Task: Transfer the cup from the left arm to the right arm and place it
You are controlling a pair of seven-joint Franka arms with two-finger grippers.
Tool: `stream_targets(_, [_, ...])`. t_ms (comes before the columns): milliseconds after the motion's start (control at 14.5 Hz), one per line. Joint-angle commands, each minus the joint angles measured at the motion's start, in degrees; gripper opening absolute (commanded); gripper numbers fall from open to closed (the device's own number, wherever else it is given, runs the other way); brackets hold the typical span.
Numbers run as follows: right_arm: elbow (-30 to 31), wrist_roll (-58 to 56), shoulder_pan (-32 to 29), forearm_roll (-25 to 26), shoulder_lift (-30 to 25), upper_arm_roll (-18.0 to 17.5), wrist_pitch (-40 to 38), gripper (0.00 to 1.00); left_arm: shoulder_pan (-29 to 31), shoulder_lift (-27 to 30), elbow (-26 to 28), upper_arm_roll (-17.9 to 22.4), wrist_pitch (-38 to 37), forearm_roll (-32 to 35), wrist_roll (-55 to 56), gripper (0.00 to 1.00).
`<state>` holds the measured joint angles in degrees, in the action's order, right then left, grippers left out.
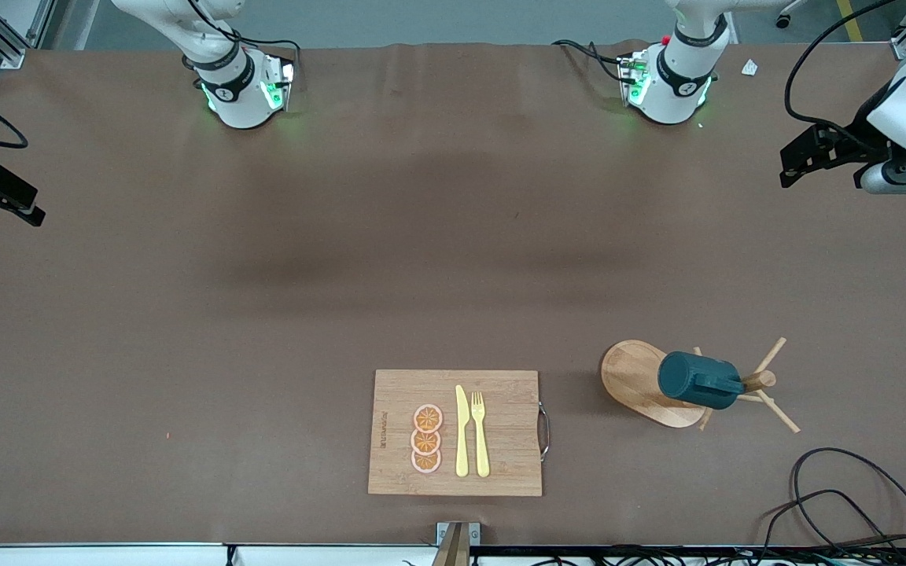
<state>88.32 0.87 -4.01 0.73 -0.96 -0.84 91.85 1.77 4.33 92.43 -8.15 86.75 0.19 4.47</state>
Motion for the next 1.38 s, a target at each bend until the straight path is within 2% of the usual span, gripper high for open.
stream_targets(0, [2.0, -0.7, -0.7, -0.9, -1.8, -0.2, 0.7, 1.0, 0.3, -0.3, -0.8, -0.2, 0.0, -0.3, -0.9, 1.0])
stream_targets(207, [2.0, -0.7, -0.7, -0.9, -1.8, -0.2, 0.7, 1.0, 0.5, -1.1, -2.2, 0.0, 0.0, -0.3, -0.9, 1.0])
stream_targets(621, [2.0, -0.7, -0.6, -0.9, -1.8, -0.2, 0.9, 1.0, 1.8, -8.2, -5.6, 0.2, 0.6, -1.8, -0.1, 1.0])
stream_targets(828, [2.0, -0.7, -0.4, -0.9, -1.8, -0.3, 0.9, 1.0, 4.7, -12.7, -7.2, 0.2, 5.2, -2.6, 0.6, 1.0])
stream_targets(966, [2.0, -0.7, -0.4, -0.9, -1.8, -0.3, 1.0, 1.0, 7.3, -15.0, -7.3, 0.2, 8.2, -6.6, 2.6, 1.0])
stream_targets(1103, [1.9, -0.7, -0.4, -0.9, -1.8, -0.3, 1.0, 1.0, 8.2, -17.8, -8.5, 0.2, 10.3, -8.4, 8.8, 1.0])
stream_targets(1310, [1.9, -0.7, -0.3, -0.9, -1.8, -0.3, 1.0, 1.0, 7.4, -21.6, -11.4, -0.1, 11.5, -12.0, 26.6, 1.0])
